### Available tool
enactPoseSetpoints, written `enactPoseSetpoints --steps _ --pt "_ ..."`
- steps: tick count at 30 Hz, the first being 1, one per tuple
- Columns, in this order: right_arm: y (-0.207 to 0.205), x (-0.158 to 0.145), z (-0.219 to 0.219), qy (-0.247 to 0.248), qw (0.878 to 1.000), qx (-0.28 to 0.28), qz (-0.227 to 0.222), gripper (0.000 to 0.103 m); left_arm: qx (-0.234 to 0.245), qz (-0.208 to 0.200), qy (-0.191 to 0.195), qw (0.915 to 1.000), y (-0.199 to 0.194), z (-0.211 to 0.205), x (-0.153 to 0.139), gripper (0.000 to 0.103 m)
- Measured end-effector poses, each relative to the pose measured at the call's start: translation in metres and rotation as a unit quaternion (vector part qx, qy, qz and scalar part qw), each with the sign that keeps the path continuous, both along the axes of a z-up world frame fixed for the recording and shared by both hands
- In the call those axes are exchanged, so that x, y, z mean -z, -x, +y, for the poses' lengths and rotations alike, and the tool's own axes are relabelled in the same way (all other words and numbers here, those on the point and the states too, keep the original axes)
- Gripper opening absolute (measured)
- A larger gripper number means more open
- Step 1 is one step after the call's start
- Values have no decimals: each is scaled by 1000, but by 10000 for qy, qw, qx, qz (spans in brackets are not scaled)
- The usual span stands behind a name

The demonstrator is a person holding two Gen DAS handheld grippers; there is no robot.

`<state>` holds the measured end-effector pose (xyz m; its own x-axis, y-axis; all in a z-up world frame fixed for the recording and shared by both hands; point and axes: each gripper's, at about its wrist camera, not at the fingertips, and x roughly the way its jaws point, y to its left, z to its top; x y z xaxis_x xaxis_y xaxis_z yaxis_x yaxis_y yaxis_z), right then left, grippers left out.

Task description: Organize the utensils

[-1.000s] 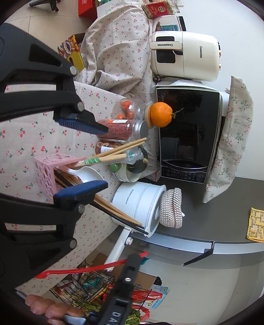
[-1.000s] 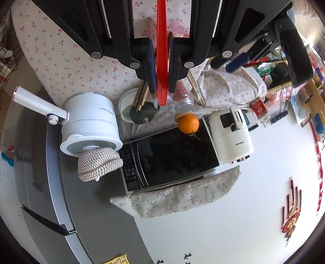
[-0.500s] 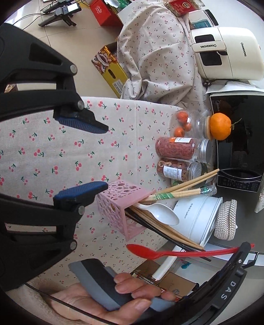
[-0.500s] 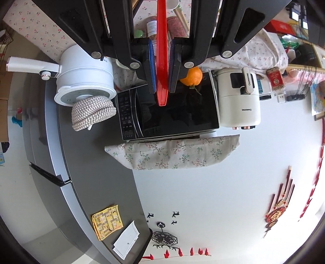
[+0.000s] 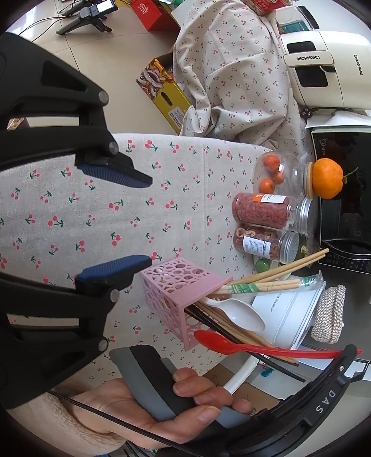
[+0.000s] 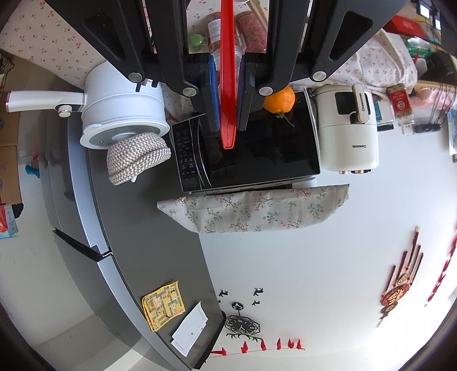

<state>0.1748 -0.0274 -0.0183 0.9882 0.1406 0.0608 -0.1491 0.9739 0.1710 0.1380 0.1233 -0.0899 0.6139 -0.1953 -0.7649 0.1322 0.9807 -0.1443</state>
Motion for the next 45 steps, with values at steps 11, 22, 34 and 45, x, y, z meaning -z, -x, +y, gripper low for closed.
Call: enactPoseSetpoints --steps 11,22,34,45 --pt "4 13 8 92 9998 164 -110 12 29 39 -26 10000 -2 -2 3 50" --pt "28 -14 -30 -161 9989 209 381 60 -78 -34 -38 10000 6 -9 -11 65" --pt "71 -39 -90 370 9670 497 2470 103 -222 -274 -803 9961 50 -56 -56 102" --pt "134 -25 -125 1180 9332 944 3261 103 -736 -611 -447 9944 99 -82 -79 102"
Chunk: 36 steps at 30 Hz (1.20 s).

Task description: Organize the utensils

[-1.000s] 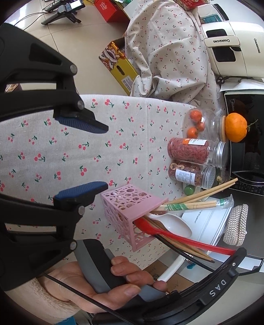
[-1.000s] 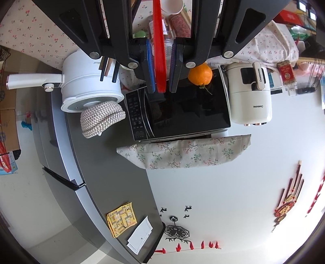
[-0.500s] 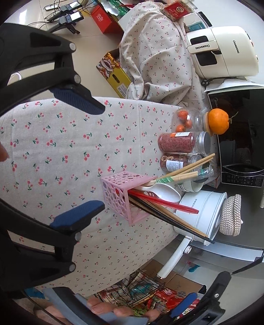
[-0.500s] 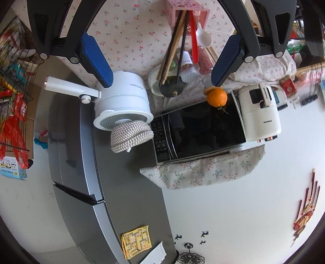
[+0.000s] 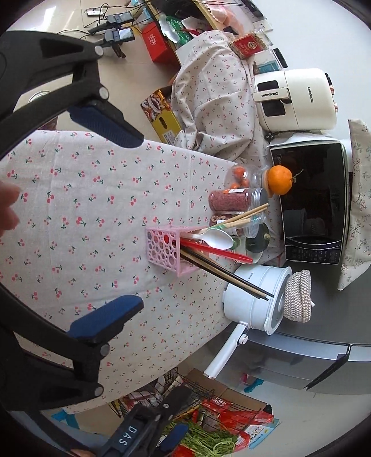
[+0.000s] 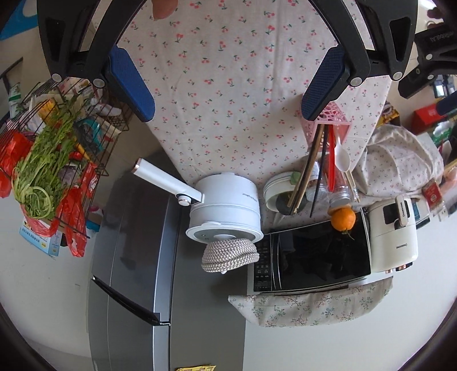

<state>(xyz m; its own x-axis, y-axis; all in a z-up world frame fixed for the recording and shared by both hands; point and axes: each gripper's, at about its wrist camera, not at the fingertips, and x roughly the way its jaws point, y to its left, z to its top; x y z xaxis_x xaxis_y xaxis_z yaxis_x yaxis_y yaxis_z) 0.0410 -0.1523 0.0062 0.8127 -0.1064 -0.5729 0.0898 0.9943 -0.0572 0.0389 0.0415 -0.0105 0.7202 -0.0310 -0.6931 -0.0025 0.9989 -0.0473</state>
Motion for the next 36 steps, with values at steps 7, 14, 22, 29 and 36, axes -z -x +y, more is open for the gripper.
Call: enactPoseSetpoints --steps 7,14,22,29,36 --pt "31 7 -24 201 9991 305 226 103 165 -291 -120 9994 23 -22 2 102" --pt "38 13 -29 150 9990 216 367 103 288 -325 -91 9990 26 -28 3 102" --pt "39 7 -22 258 9994 113 194 103 343 -383 -132 9986 26 -40 1 102" --pt "37 9 -22 172 9995 90 265 103 342 -379 -170 9986 26 -42 3 102" --pt "36 11 -22 137 9993 128 311 103 346 -389 -149 9985 28 -40 2 102"
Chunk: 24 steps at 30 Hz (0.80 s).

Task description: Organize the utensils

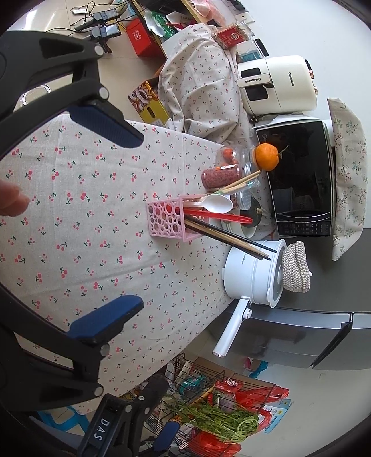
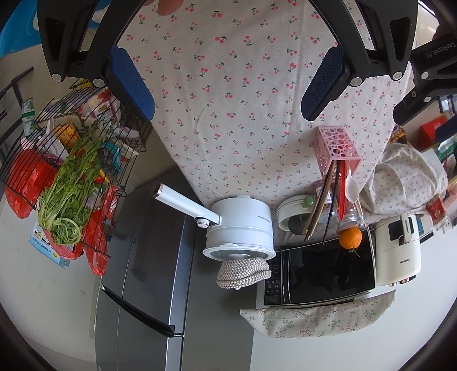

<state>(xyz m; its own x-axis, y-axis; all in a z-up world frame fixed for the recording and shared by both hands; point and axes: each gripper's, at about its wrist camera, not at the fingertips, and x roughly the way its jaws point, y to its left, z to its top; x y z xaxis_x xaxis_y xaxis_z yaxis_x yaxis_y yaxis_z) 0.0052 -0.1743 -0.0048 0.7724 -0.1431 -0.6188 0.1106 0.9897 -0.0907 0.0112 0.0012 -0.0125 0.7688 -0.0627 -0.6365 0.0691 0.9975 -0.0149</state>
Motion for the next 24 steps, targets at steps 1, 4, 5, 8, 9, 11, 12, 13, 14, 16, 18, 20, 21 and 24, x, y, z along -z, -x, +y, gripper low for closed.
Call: enactPoseSetpoints --steps 1,4,5,8,9,11,12,13,14,16,18,20,21,24 --pt "0 0 0 -6 10000 -2 8 103 -9 -8 0 10000 0 0 0 102" --pt "0 1 1 -27 10000 -12 11 103 -23 -13 18 10000 0 1 0 102" --pt "0 0 1 -29 10000 -14 9 103 -25 -10 24 10000 0 1 0 102" --pt "0 1 1 -41 10000 -11 19 103 -30 -14 25 10000 0 1 0 102" --pt "-1 1 1 -50 10000 -13 26 103 -33 -13 25 10000 0 1 -1 102" --pt "-1 1 1 -55 10000 -20 35 103 -33 -13 31 10000 0 2 -1 102" --pt "-1 1 1 -50 10000 -16 36 103 -33 -12 34 10000 0 2 -1 102" --pt "-1 1 0 -52 10000 -9 35 103 -30 -14 29 10000 0 2 -1 102" --pt "-1 1 0 -59 10000 -14 39 103 -33 -14 28 10000 0 2 -1 102" --pt "-1 1 0 -75 10000 -13 46 103 -22 -5 23 10000 0 2 -1 102" --pt "-1 2 -1 -86 9999 -11 52 103 -16 10 16 10000 0 2 0 102" --pt "-2 2 -1 -89 9999 -11 53 103 -13 27 5 10000 0 1 0 102" --pt "-2 2 -1 -90 9999 -15 53 103 -18 31 2 10000 1 1 0 102" --pt "-2 2 -1 -87 9999 -13 61 103 -63 42 -18 10000 1 1 0 102"
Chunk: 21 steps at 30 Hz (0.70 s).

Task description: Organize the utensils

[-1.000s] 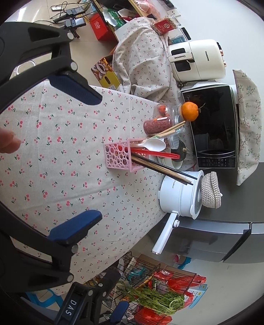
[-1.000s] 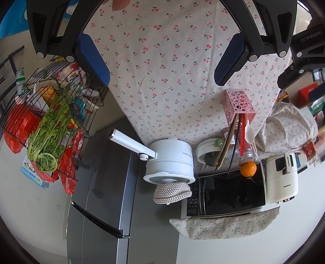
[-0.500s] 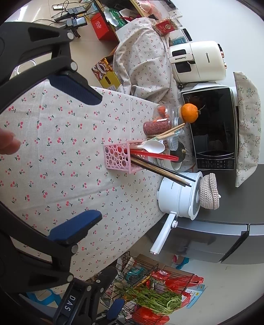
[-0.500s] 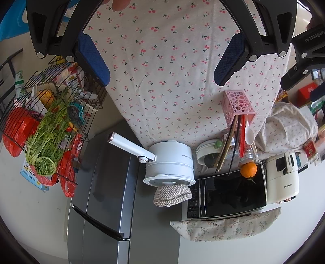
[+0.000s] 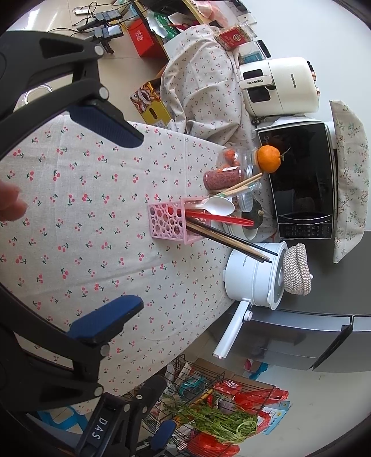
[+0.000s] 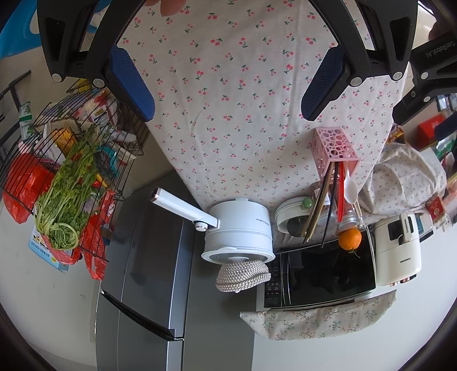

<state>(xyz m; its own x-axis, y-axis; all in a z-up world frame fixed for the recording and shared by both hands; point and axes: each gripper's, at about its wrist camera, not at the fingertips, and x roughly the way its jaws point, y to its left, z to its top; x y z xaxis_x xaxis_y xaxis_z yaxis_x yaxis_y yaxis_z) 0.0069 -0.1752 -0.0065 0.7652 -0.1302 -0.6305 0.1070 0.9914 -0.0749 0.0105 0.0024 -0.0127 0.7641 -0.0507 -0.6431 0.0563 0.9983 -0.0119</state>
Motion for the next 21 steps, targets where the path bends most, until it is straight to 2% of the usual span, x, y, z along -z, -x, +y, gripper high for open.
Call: enactPoseSetpoints --steps 8,21 --pt "-2 3 -2 -8 9999 30 115 103 28 139 -105 9998 -4 -3 6 102" --pt "-1 1 -6 -224 9997 15 77 103 -68 73 -87 9999 -8 0 5 102"
